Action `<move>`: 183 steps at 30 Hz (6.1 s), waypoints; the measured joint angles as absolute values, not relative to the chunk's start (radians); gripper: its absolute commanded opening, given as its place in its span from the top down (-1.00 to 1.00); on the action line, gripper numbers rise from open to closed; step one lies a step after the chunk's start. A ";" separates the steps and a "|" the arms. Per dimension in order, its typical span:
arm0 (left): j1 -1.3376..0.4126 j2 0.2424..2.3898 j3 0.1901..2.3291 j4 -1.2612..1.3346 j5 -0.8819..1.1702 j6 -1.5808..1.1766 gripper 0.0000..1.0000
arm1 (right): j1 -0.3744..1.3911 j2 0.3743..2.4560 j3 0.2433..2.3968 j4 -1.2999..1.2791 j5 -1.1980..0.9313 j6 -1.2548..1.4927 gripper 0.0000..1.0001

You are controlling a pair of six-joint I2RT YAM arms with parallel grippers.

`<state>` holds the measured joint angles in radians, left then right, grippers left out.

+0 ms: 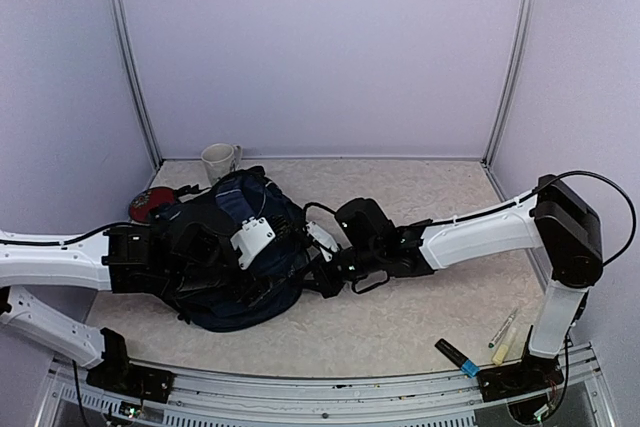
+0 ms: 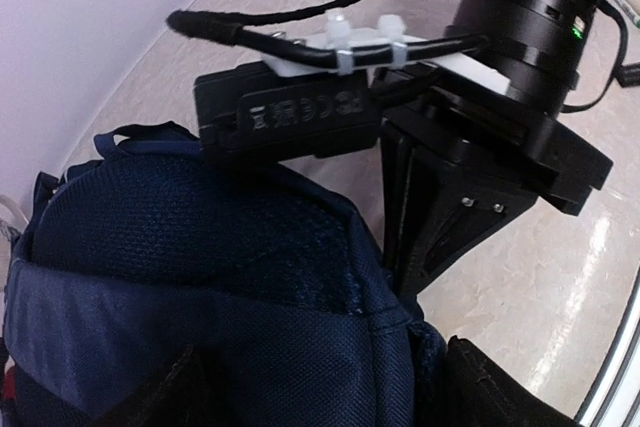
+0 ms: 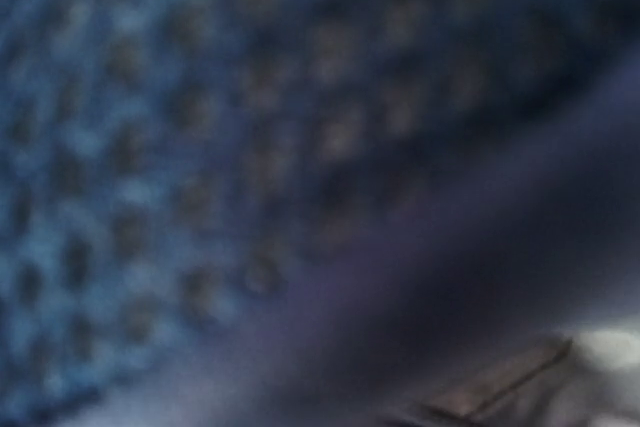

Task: Pack the student bag
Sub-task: Adjust the student bag at the center of the board, then zip the student bag into the largest pocket of the bag, then pick up the student bag from the center of the board, then place the student bag at the center of the board.

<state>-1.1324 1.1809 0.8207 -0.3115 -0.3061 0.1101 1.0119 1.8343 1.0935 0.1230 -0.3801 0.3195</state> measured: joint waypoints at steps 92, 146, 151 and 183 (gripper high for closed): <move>-1.093 1.240 0.800 -0.025 0.293 0.453 1.00 | 0.268 1.395 0.739 -0.136 -0.469 0.224 0.12; -1.430 1.352 1.467 -0.134 -0.353 0.300 1.00 | 0.557 1.259 1.481 -0.461 -0.647 0.305 1.00; -1.340 1.298 1.457 -0.070 -0.320 0.203 1.00 | 0.556 1.354 1.642 -0.489 -0.694 0.340 1.00; -0.861 1.178 0.629 -0.095 -0.074 -0.282 -0.98 | 0.448 1.555 1.177 -0.333 -0.339 0.308 -0.19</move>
<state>-0.8612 1.1778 0.6292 -0.0952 -0.0738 -0.2825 0.4477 1.5555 1.1767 -0.3332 -0.3393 0.3077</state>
